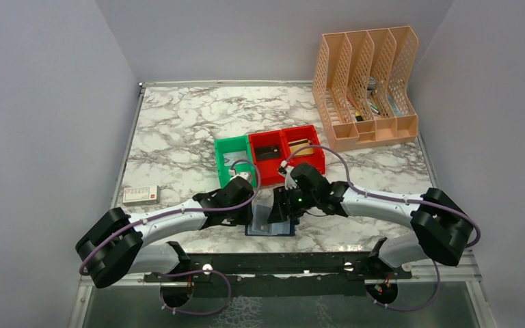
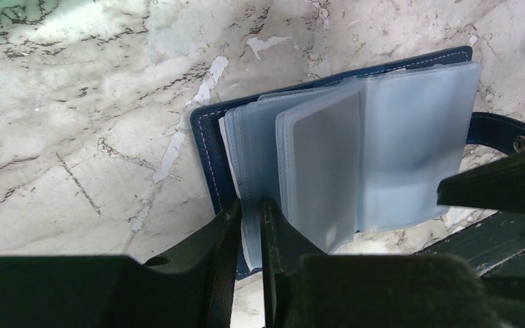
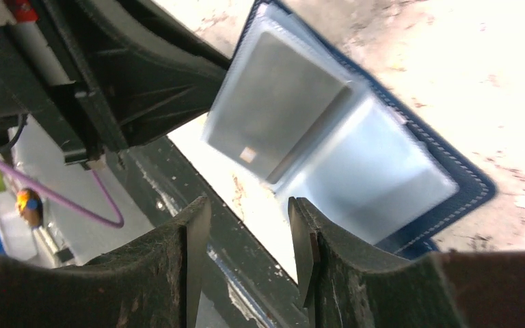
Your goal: Take the credit cards out of the card holder
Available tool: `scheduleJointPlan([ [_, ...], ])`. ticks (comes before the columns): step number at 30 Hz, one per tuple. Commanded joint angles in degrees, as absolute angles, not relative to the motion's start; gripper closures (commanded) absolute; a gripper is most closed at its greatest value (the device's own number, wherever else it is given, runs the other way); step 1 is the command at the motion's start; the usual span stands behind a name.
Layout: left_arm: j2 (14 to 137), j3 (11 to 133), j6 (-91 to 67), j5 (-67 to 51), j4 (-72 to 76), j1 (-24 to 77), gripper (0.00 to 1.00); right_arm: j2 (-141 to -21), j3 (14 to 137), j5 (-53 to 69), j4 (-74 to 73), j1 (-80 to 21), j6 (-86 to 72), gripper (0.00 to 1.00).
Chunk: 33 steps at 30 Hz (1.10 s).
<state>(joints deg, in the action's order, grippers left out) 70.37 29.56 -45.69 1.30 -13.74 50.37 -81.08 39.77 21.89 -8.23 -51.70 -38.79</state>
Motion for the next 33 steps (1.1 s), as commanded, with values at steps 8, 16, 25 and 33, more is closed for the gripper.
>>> scheduleJointPlan([
  [8,64.45,29.37,-46.04,0.18,-13.36,50.45,0.81,-84.37,45.31,15.06,-11.96,-52.33,-38.92,0.50],
  [16,61.77,28.34,-45.91,-6.55,-6.82,50.57,0.80,-88.52,46.53,14.02,-11.66,-52.65,-41.55,0.49],
  [25,65.13,29.68,-45.29,-8.51,-4.87,51.79,0.79,-81.97,42.14,14.51,-9.01,-52.65,-45.75,0.45],
  [33,65.65,29.51,-45.53,-7.65,-4.91,52.03,0.79,-79.58,39.57,14.86,-6.77,-52.56,-49.24,0.42],
])
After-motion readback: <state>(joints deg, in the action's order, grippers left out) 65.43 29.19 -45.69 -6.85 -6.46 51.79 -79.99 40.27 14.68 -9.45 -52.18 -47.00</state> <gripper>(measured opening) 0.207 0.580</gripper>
